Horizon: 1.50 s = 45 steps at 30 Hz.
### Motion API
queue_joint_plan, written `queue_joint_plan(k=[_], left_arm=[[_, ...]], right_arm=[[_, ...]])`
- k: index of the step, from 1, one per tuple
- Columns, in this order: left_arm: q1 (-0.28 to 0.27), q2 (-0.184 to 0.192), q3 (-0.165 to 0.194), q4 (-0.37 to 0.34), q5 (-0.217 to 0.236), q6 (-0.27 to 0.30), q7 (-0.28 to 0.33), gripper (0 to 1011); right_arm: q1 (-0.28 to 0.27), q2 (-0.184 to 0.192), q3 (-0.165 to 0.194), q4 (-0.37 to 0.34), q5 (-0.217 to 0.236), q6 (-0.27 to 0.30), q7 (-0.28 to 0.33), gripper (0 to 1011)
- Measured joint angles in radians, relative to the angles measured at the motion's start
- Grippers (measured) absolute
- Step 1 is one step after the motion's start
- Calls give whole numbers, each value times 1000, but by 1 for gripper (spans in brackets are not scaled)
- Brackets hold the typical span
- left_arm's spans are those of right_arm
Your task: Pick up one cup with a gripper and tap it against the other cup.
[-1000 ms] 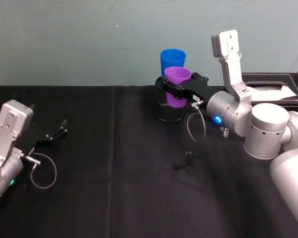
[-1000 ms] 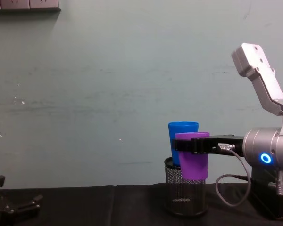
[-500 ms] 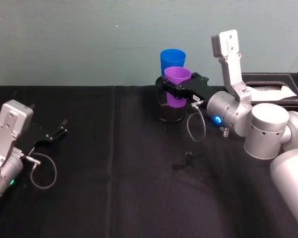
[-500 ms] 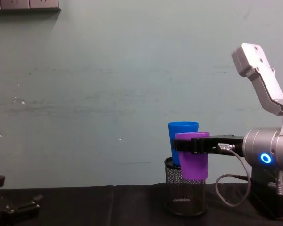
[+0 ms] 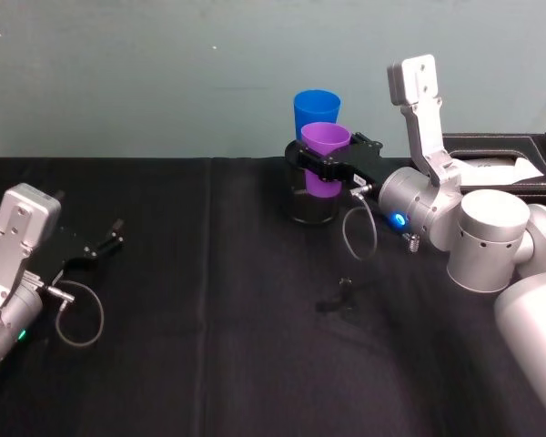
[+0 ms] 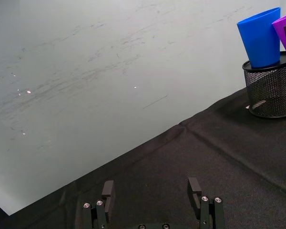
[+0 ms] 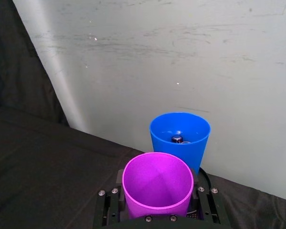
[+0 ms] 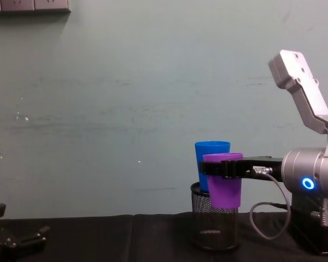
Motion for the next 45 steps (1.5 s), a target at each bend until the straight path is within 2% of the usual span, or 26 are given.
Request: queue_joint_plan(k=[45], left_arm=[[0, 0, 0, 0, 0, 0, 0, 1000]], right_arm=[[0, 0, 0, 0, 0, 0, 0, 738]])
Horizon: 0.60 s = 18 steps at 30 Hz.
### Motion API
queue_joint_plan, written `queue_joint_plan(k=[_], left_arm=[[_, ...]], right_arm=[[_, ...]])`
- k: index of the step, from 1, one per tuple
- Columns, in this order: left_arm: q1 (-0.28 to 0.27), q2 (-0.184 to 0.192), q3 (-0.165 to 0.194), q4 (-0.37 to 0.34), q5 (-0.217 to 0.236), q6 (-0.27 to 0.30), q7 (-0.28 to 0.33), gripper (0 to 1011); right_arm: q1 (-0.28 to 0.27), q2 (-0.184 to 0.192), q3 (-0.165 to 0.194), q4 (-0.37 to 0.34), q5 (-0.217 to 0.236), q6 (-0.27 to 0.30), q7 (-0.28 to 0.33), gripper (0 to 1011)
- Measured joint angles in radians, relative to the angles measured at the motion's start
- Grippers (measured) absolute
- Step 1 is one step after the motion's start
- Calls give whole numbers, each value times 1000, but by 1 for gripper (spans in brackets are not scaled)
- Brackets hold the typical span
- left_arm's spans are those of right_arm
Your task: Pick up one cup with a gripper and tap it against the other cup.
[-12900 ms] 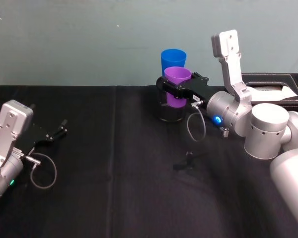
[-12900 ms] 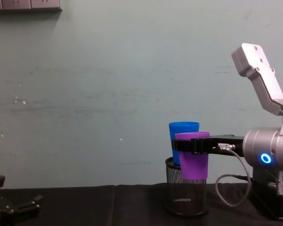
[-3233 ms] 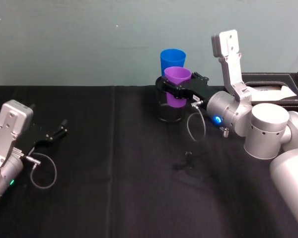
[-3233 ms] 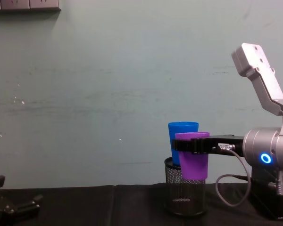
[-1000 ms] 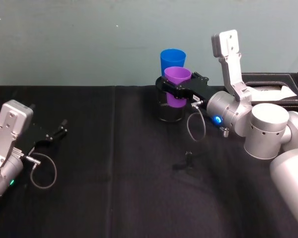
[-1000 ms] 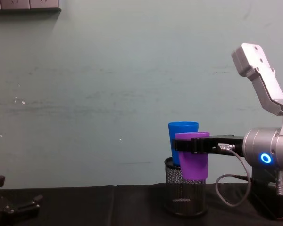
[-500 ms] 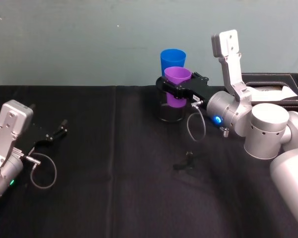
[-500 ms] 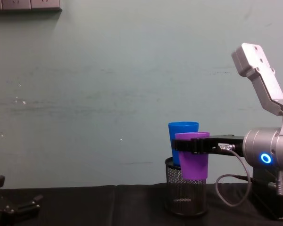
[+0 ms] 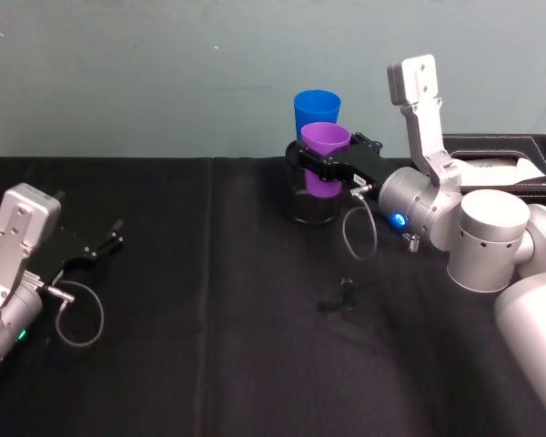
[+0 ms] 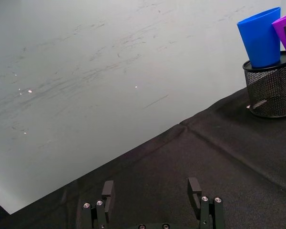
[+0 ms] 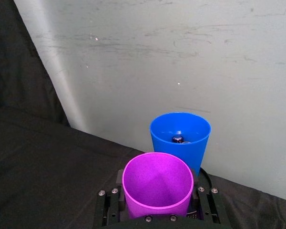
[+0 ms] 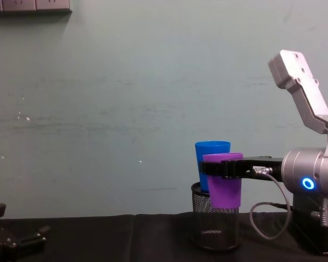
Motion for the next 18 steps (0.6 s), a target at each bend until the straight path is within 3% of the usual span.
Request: queue_joint_plan(k=[18], left_arm=[[0, 0, 0, 0, 0, 0, 0, 1000]], right_arm=[[0, 0, 0, 0, 0, 0, 0, 737]])
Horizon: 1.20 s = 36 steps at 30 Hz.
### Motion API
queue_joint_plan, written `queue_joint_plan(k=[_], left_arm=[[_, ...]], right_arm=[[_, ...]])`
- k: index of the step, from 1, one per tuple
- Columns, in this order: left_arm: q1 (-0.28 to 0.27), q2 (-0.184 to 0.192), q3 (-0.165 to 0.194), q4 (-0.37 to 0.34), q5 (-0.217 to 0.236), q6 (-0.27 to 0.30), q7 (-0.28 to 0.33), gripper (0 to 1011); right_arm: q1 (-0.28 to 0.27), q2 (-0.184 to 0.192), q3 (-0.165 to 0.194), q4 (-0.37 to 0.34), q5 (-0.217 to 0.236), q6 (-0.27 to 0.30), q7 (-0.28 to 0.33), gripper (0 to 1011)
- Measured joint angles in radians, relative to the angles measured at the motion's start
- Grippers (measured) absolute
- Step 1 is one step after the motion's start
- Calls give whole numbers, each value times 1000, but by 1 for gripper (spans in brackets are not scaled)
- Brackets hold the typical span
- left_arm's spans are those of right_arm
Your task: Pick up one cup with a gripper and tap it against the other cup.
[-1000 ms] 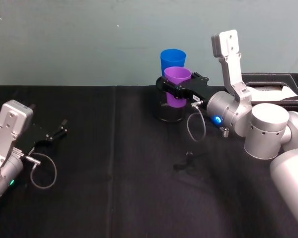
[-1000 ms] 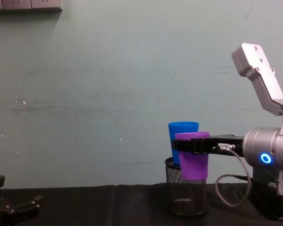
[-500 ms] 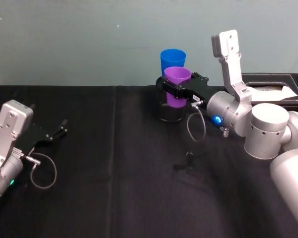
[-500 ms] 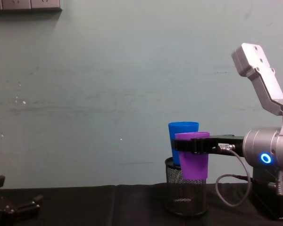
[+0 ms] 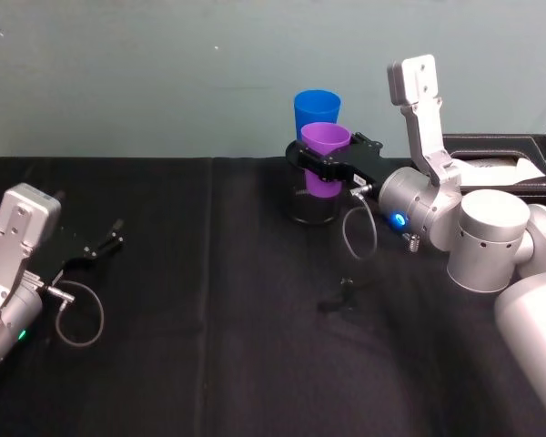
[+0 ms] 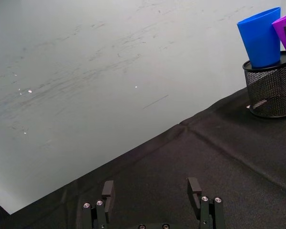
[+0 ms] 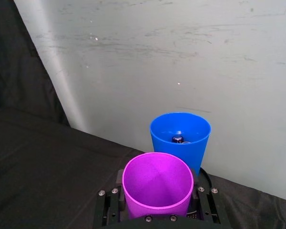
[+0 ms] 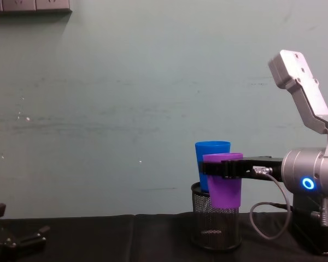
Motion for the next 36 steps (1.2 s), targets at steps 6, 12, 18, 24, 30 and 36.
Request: queue_joint_plan(k=[6, 12, 18, 24, 30, 36], left_arm=[[0, 0, 0, 0, 0, 0, 0, 1000], [0, 0, 0, 0, 0, 0, 0, 1000], [0, 0, 0, 0, 0, 0, 0, 1000], [0, 0, 0, 0, 0, 0, 0, 1000], [0, 0, 0, 0, 0, 0, 0, 1000], [0, 0, 0, 0, 0, 0, 0, 1000]], right_arm=[[0, 0, 0, 0, 0, 0, 0, 737], [0, 0, 0, 0, 0, 0, 0, 737], [0, 0, 0, 0, 0, 0, 0, 737], [0, 0, 0, 0, 0, 0, 0, 737], [0, 0, 0, 0, 0, 0, 0, 737], [0, 0, 0, 0, 0, 0, 0, 737]])
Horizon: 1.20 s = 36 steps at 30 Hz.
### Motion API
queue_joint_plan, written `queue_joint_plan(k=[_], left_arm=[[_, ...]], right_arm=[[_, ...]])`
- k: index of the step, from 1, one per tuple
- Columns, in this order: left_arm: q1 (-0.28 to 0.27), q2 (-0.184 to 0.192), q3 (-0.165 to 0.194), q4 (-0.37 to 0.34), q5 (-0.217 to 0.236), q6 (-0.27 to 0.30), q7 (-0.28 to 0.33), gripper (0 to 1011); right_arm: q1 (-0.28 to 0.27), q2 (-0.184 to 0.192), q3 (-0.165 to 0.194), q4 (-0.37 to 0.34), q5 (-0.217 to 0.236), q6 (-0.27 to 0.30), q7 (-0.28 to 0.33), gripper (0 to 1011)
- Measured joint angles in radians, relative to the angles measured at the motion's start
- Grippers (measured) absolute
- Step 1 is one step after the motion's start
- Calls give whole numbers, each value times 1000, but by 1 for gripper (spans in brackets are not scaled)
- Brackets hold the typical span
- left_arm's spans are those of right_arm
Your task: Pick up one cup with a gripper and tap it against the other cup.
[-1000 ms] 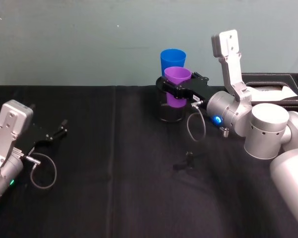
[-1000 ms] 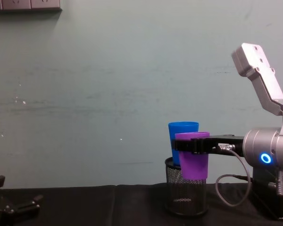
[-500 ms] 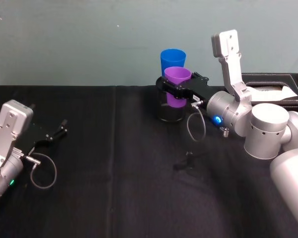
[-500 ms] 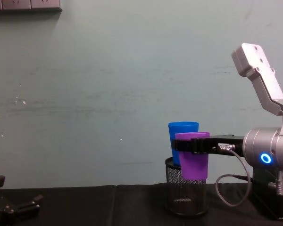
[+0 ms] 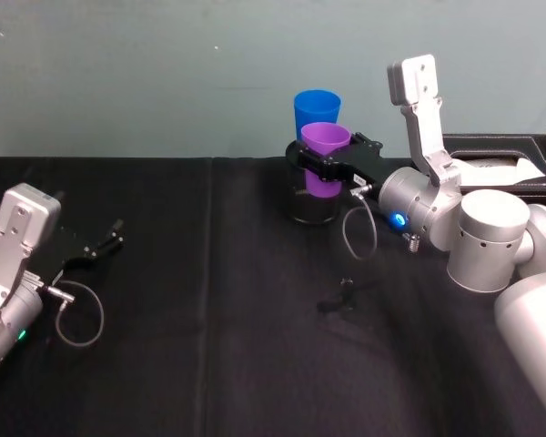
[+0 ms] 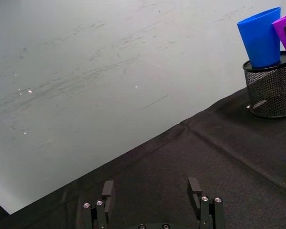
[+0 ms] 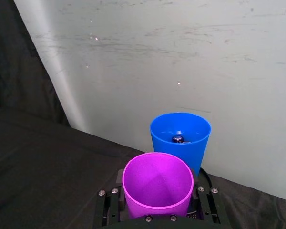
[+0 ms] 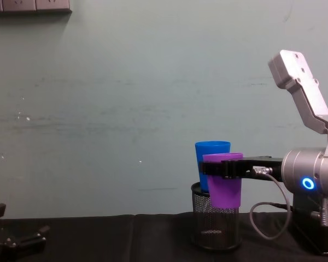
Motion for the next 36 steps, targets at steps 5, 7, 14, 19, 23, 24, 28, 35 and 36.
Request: queue_joint_plan(k=[5, 7, 14, 19, 23, 24, 28, 35, 36], left_arm=[[0, 0, 0, 0, 0, 0, 0, 1000], [0, 0, 0, 0, 0, 0, 0, 1000], [0, 0, 0, 0, 0, 0, 0, 1000], [0, 0, 0, 0, 0, 0, 0, 1000], [0, 0, 0, 0, 0, 0, 0, 1000], [0, 0, 0, 0, 0, 0, 0, 1000], [0, 0, 0, 0, 0, 0, 0, 1000], [0, 0, 0, 0, 0, 0, 0, 1000], [0, 0, 0, 0, 0, 0, 0, 1000]], right_arm=[[0, 0, 0, 0, 0, 0, 0, 737], [0, 0, 0, 0, 0, 0, 0, 737], [0, 0, 0, 0, 0, 0, 0, 737], [0, 0, 0, 0, 0, 0, 0, 737], [19, -7, 6, 10, 3, 4, 1, 738], [19, -7, 6, 10, 3, 4, 1, 737], [36, -14, 7, 27, 3, 5, 2, 738], [38, -18, 6, 22, 4, 10, 8, 737], [28, -15, 3, 6, 4, 16, 9, 737]])
